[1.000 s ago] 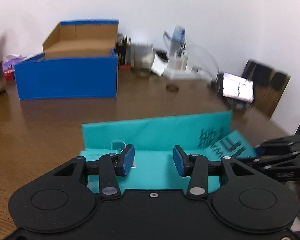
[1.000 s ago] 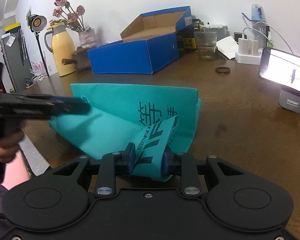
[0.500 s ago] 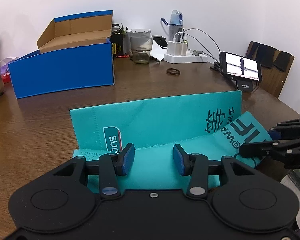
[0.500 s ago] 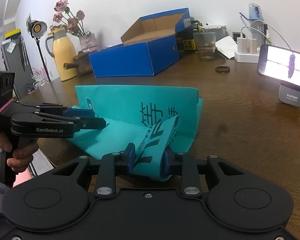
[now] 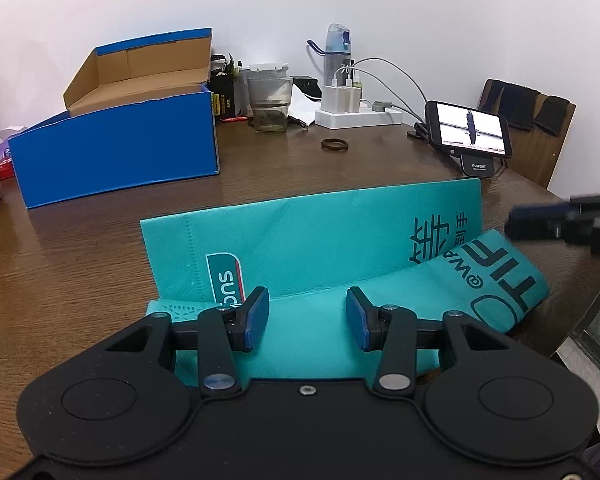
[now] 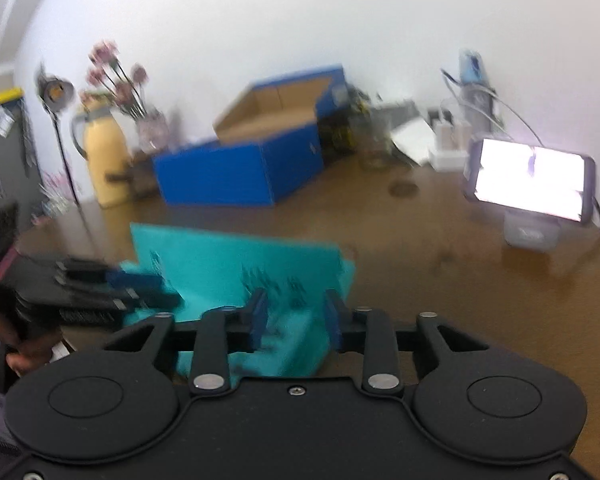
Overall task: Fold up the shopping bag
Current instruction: 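Press the folded bag flat with the left gripper while the right gripper lays the panel down, then fold the bag's printed panel over with the right gripper toward the left gripper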
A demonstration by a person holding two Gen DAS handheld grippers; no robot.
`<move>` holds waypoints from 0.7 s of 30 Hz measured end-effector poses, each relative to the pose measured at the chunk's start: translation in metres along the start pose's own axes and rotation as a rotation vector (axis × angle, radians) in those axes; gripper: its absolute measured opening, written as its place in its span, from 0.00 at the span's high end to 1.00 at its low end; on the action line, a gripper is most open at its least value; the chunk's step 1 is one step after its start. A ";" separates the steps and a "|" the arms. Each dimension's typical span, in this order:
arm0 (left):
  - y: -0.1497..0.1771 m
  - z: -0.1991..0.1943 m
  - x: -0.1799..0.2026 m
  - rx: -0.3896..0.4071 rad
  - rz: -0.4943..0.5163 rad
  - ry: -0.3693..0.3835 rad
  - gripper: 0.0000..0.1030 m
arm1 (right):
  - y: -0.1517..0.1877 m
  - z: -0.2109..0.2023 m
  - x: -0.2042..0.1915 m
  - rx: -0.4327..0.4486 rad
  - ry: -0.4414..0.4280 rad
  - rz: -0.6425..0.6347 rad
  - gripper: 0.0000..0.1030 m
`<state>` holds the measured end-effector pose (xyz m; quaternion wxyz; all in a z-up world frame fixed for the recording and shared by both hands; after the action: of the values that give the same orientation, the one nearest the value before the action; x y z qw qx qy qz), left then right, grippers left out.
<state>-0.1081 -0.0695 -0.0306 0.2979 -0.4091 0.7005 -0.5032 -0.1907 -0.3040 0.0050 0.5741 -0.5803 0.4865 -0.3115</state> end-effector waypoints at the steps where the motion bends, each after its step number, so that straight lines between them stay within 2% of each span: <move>1: 0.000 0.000 0.000 0.001 0.000 0.000 0.58 | -0.001 0.003 -0.003 0.011 -0.016 -0.005 0.74; 5: 0.001 -0.003 0.003 0.007 0.020 0.000 0.57 | 0.019 0.026 -0.017 -0.067 -0.004 -0.096 0.76; 7: 0.003 -0.006 0.004 0.011 0.023 0.002 0.57 | 0.030 0.028 -0.018 -0.059 0.006 -0.109 0.77; 10: 0.005 -0.011 0.004 0.025 0.018 0.011 0.57 | 0.034 0.022 -0.013 -0.032 -0.015 -0.063 0.77; 14: 0.019 -0.027 0.005 0.109 0.063 0.066 0.57 | 0.042 0.009 -0.009 0.022 -0.047 -0.047 0.77; 21: 0.035 -0.051 -0.009 0.197 0.069 0.204 0.57 | 0.050 -0.004 -0.006 0.079 -0.081 -0.020 0.77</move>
<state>-0.1554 -0.0329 -0.0473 0.2811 -0.3003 0.6879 -0.5981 -0.2068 -0.2938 -0.0418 0.6127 -0.5742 0.4442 -0.3123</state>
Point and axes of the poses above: each gripper's, at about its wrist camera, not at the fingertips, and z roughly the way its jaws point, x to its right, y to its underside, the point moved 4 cm from there along z, roughly the way its jaws point, and after that the axes turned 14 degrees about x, right-handed, at the moved point
